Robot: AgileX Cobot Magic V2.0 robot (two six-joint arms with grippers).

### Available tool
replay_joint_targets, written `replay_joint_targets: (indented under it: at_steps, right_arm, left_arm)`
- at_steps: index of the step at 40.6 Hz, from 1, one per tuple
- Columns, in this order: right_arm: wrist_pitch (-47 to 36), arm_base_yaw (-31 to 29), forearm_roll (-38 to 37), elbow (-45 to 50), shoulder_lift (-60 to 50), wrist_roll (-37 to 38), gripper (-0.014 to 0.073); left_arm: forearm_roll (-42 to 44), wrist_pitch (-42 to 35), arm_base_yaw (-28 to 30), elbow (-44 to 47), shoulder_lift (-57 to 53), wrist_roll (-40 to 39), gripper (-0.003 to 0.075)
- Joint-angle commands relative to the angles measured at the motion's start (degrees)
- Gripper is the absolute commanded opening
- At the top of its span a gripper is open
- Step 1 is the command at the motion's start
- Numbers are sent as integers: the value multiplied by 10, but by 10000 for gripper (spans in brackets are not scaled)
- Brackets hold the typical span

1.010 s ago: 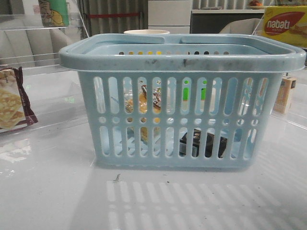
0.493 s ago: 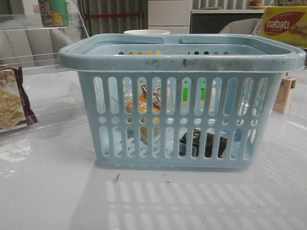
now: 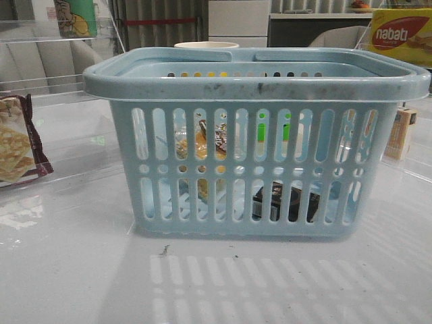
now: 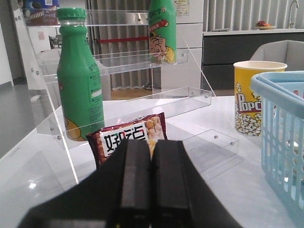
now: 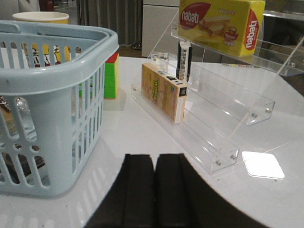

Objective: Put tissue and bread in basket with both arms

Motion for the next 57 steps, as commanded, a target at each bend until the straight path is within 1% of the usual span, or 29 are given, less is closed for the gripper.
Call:
replay_joint_targets:
  at_steps: [1,11,13,15,17,19,20,57]
  right_arm:
    - [-76,1,5,0,-10,-3,57]
    - [-107,1,-1,1,-10,-2,57]
    - [-108,1,-27,1,-10,18,57]
    - [-113,1,-80,1,-10,58,57]
    - [-119,1,-125,1,-10,116,57]
    - [-125,1,-157,1,-10,150,57]
    - [-127,1,-162,1,-10,154,57]
    - [-131,1,-162,1,-10,154,57]
  left_arm:
    - [-1,-50,1,-1,-9,-6,90]
    - [-1,-50,1,-1,-9,-6,90]
    - [-1,-50,1,-1,-9,-6,90]
    - [-1,-50,1,-1,-9,-6,90]
    - [-1,-50,1,-1,-9,-6,90]
    - [-1,-50,1,-1,-9,-6,90]
    - [-1,-50,1,-1,-9,-6,90]
    - [-1,-50,1,-1,-9,-6,90]
